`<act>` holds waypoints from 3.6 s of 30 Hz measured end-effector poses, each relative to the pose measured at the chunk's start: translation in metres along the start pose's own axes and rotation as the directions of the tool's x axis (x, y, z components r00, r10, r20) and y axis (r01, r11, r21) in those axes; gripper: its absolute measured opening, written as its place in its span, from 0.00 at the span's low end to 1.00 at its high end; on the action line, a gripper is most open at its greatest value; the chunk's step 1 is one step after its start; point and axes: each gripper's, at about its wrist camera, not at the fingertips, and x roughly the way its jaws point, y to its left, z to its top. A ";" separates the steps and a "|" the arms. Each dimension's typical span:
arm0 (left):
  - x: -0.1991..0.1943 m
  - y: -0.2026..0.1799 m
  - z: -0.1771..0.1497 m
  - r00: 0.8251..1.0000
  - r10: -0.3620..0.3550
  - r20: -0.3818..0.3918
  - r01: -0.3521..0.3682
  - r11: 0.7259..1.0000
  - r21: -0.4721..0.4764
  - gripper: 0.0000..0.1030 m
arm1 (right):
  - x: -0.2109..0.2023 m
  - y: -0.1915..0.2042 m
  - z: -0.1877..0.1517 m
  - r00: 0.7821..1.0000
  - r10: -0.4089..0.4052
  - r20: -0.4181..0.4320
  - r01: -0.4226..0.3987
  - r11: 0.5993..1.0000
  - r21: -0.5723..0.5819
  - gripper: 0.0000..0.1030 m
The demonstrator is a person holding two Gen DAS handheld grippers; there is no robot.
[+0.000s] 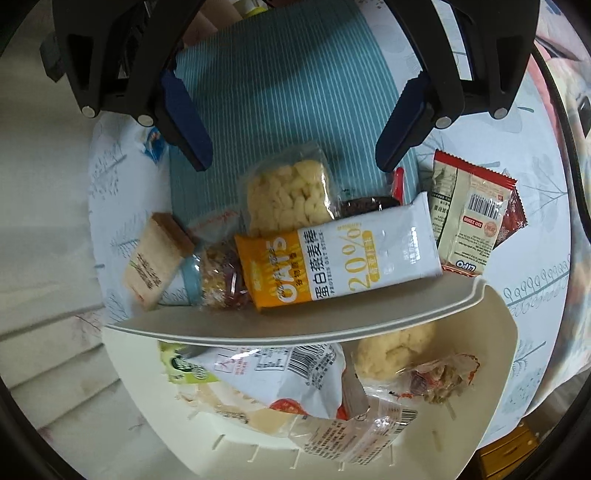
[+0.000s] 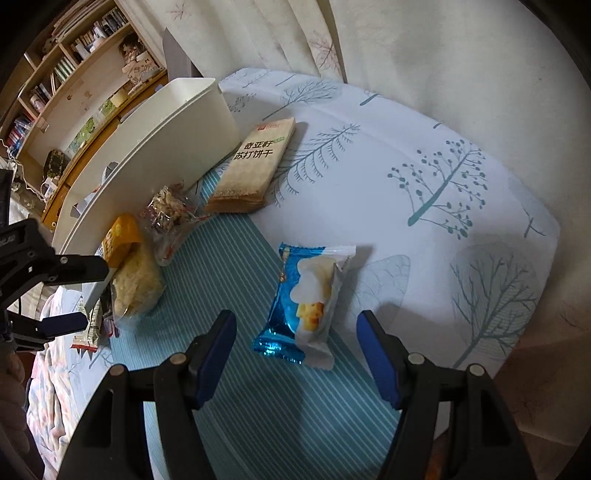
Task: Organize snacks
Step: 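Grasp the OATS bar with the left tool while the right tool grasps the blue packet, then carry both held snacks over the white tray and open both tools to release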
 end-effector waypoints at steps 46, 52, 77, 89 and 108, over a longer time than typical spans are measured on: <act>0.054 0.028 -0.037 0.953 0.097 -0.287 -0.113 0.993 -0.041 0.54 | 0.000 0.019 0.007 0.962 0.059 -0.265 -0.066 0.998 -0.017 0.28; 0.035 0.044 -0.056 0.936 0.054 -0.348 -0.046 0.998 0.033 0.54 | -0.012 0.036 0.010 0.960 0.089 -0.264 -0.083 0.996 0.032 0.28; -0.136 0.049 0.045 0.981 0.026 -0.193 0.006 0.986 0.166 0.54 | -0.044 0.137 0.138 0.920 0.232 -0.316 -0.254 0.967 -0.028 0.28; -0.123 0.030 0.112 0.997 0.021 -0.081 -0.013 0.995 0.098 0.54 | -0.003 0.162 0.217 0.884 0.285 -0.370 -0.323 0.945 -0.045 0.28; -0.112 0.029 0.121 0.985 -0.060 0.161 0.067 0.997 -0.035 0.74 | 0.028 0.164 0.264 0.846 0.357 -0.396 -0.412 0.909 -0.061 0.52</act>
